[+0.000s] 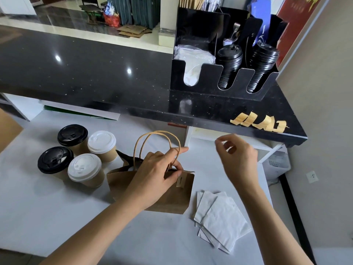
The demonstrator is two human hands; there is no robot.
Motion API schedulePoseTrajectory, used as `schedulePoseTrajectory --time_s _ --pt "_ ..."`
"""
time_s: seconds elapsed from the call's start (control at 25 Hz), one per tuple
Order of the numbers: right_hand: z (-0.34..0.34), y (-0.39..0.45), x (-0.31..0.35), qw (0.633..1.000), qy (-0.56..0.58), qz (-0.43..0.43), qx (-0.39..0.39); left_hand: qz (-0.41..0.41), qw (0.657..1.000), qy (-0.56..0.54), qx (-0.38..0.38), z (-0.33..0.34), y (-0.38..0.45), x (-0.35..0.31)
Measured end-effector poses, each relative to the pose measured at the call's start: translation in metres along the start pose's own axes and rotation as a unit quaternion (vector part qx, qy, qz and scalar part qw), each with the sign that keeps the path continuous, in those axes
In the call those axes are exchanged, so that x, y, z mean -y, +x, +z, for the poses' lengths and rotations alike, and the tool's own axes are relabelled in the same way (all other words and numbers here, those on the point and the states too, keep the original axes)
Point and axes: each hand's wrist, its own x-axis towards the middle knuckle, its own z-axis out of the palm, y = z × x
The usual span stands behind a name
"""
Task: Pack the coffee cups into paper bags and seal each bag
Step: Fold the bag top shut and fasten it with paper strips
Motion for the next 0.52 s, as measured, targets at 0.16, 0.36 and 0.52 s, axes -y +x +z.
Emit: schedulePoseTrajectory --time_s 0.16,0.36,0.52 --pt "-0.01 0.025 -0.009 0.993 -0.021 0.094 -0.072 -0.002 1.0 -0.002 -0.003 0.001 0.0 0.001" --pt "-0.003 0.038 -0.016 0.991 -0.037 0.099 -0.077 0.003 1.0 0.003 -0.003 0.002 0.0 0.002" --pt "-0.002 0.049 -0.013 0.989 -0.013 0.108 -0.099 0.004 1.0 0.004 -0.002 0.002 0.0 0.004"
